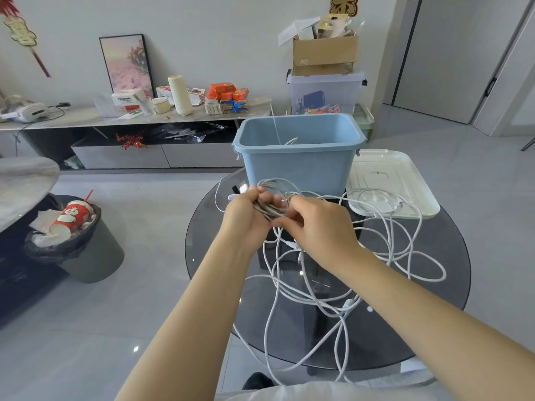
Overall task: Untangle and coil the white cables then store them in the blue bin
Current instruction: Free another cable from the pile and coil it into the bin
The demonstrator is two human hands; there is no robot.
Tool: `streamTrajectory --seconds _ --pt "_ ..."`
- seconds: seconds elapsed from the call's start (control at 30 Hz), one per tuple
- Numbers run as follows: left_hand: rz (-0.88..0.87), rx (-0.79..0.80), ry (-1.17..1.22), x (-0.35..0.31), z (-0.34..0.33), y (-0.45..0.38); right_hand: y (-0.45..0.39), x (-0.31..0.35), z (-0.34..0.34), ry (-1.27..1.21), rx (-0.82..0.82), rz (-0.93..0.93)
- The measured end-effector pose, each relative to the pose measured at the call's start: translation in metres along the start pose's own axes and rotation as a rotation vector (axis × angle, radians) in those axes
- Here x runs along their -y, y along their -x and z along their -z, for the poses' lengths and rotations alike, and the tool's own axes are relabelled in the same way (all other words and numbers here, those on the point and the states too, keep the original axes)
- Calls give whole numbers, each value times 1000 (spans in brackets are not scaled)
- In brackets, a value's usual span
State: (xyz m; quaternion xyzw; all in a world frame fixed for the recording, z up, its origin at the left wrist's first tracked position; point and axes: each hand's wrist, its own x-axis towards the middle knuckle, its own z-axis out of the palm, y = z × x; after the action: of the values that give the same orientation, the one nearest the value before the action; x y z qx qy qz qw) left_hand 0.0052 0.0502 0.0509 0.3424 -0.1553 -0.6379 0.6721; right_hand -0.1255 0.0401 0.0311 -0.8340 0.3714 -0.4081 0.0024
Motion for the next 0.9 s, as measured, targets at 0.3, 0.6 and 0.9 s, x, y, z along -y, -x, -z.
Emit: streamTrajectory --seconds 0.3,0.6,0.9 --pt "-164 -69 279 -37 38 -8 3 -62 20 -132 687 -318" --pt "-130 -147 -62 -38 38 -8 -2 -103 22 -946 559 -710" --pt "-126 -123 -260 -38 39 -6 -9 -101 16 -638 355 -706"
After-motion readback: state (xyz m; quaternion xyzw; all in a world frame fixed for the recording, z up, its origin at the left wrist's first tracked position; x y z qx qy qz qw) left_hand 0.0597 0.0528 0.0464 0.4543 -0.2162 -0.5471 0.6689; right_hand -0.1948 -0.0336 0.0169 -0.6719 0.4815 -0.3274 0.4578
